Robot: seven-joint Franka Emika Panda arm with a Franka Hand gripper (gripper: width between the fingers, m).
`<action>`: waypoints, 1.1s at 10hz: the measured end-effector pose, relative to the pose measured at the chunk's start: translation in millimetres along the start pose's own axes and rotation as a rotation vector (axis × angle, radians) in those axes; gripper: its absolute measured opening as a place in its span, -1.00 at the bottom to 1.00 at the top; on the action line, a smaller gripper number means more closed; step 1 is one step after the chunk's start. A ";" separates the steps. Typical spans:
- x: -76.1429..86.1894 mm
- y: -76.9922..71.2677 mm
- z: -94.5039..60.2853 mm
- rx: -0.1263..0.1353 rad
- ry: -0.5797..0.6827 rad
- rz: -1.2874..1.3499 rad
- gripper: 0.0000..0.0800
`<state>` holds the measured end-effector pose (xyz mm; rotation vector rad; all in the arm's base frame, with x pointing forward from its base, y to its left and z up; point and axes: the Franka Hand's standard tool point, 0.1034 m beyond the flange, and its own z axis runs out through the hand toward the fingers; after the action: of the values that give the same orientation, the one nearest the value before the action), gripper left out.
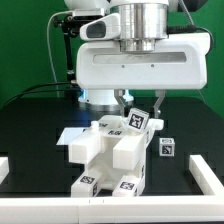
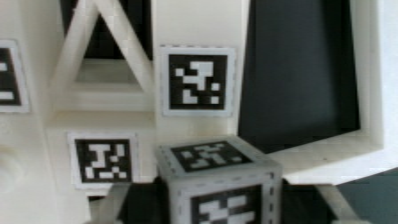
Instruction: Assemble chair
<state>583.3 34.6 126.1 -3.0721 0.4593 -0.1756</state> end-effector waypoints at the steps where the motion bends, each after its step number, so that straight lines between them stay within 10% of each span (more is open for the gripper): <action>1: 0.0 0.0 0.0 0.000 0.000 0.010 -0.24; 4: 0.3 0.2 -0.1 0.002 0.000 0.084 -0.24; 11: 5.4 2.5 0.1 0.099 -0.013 0.740 -0.24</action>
Offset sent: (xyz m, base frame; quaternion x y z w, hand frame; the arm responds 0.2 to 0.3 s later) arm 0.0000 0.0000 0.0000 0.0000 0.0000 0.1296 0.9916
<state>587.7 30.6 126.4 -2.5836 1.4678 -0.1425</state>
